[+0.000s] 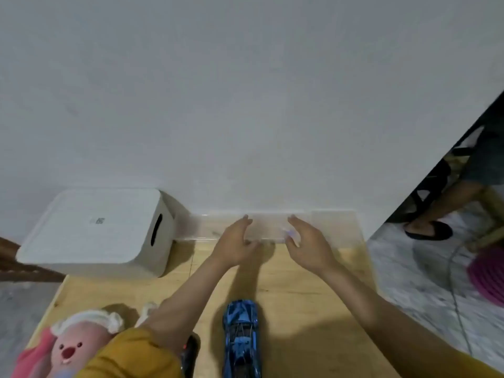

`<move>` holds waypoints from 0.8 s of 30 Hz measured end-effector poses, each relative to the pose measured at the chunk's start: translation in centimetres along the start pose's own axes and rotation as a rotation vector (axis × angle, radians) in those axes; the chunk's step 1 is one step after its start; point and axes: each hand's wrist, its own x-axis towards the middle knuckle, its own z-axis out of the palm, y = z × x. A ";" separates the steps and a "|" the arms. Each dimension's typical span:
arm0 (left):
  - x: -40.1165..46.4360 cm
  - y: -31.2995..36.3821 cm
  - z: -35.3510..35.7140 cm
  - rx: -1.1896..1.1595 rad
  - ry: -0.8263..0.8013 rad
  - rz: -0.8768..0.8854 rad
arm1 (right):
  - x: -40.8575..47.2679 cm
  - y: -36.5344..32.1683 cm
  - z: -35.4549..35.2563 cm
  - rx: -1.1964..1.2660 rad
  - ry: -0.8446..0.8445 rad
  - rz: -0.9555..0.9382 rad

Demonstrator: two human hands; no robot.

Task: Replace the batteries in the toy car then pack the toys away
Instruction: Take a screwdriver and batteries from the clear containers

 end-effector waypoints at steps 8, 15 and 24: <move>2.5 -1.5 2.0 0.122 -0.056 0.104 | 2.9 2.0 2.2 -0.229 -0.166 -0.047; 3.4 -2.5 3.0 0.126 0.036 0.100 | 3.1 2.9 2.8 -0.296 -0.080 -0.097; 3.4 -2.7 3.4 0.224 0.147 0.155 | 3.6 2.9 2.3 -0.377 -0.085 -0.120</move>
